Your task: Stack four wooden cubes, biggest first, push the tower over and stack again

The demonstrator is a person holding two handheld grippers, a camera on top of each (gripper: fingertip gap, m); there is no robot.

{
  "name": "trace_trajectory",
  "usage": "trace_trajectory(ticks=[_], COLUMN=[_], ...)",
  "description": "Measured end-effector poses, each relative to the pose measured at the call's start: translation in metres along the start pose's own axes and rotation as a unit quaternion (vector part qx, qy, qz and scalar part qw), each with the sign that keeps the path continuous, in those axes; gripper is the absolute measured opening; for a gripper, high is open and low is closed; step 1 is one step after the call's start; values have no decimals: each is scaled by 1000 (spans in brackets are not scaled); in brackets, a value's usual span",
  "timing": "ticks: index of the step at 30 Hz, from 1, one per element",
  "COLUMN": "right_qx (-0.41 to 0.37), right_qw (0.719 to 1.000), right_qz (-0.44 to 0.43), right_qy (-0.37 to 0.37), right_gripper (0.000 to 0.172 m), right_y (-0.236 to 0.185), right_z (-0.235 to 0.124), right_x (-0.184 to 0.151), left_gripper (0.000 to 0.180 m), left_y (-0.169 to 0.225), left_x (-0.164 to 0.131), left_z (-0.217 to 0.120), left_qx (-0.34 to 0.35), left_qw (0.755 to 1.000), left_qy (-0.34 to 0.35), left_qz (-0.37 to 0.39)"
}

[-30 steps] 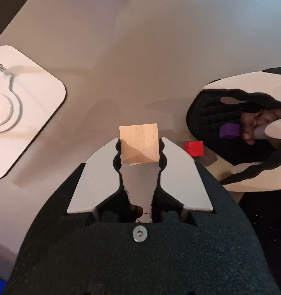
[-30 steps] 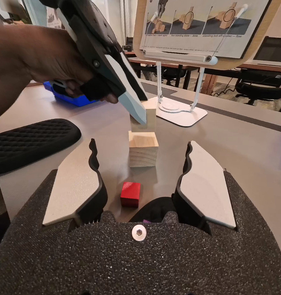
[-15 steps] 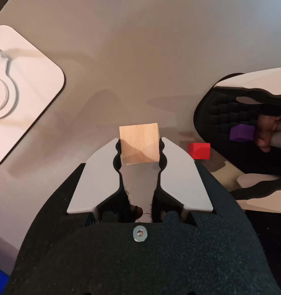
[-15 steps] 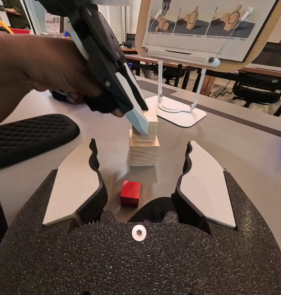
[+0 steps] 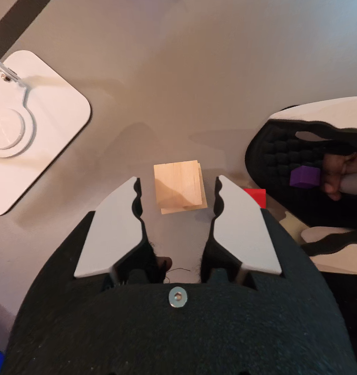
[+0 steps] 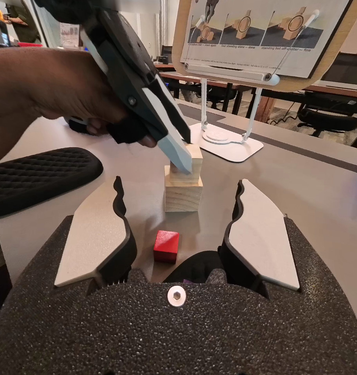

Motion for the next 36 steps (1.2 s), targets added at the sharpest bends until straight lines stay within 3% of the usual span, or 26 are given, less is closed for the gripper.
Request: trace_trajectory(ticks=[3,8,16,20,23,26,30,34,36], right_qx=[2,19,93,93,95,97,92,105,124], right_qw=[1000,1000,995,994,994,994,995,994,992], right_qz=[3,12,25,26,26,19,7,-4,-16], right_qy=[4,10,35,44,40,36,32,22,-22], right_gripper=[105,105,105,105,105,105,105,107,109], right_y=[0,-1,-10,-10,-10,-11,-13,-17,-18], right_z=[-1,-2,-7,-9,-8,-7,-7,-6,-6], right_x=[1,2,6,7,7,6,6,6,4], left_gripper=[78,86,85,87,91,104,127,127,124], left_y=[-1,9,41,41,31,22,3,-1,-2], left_x=[5,2,-53,-80,-94,-100,-101,-108,-108], left_z=[-14,-47,-66,-91,-112,-116,-111,-102,-102], left_qx=[-8,-71,-123,-106,-134,-151,-78,-79,-78], left_qw=[999,979,934,885,849,848,880,884,883], left_qy=[47,186,336,447,508,506,468,460,462], left_qz=[11,33,22,77,55,42,32,13,12])
Point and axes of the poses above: each gripper's, where its closed fingertips meet, z out along the fingers, x out of its top, y = z × x across the jaws, the point moved 3 cm from there along -z, back along the fingers, and after that the axes turned 3 degrees about x, right-handed, at the moved point
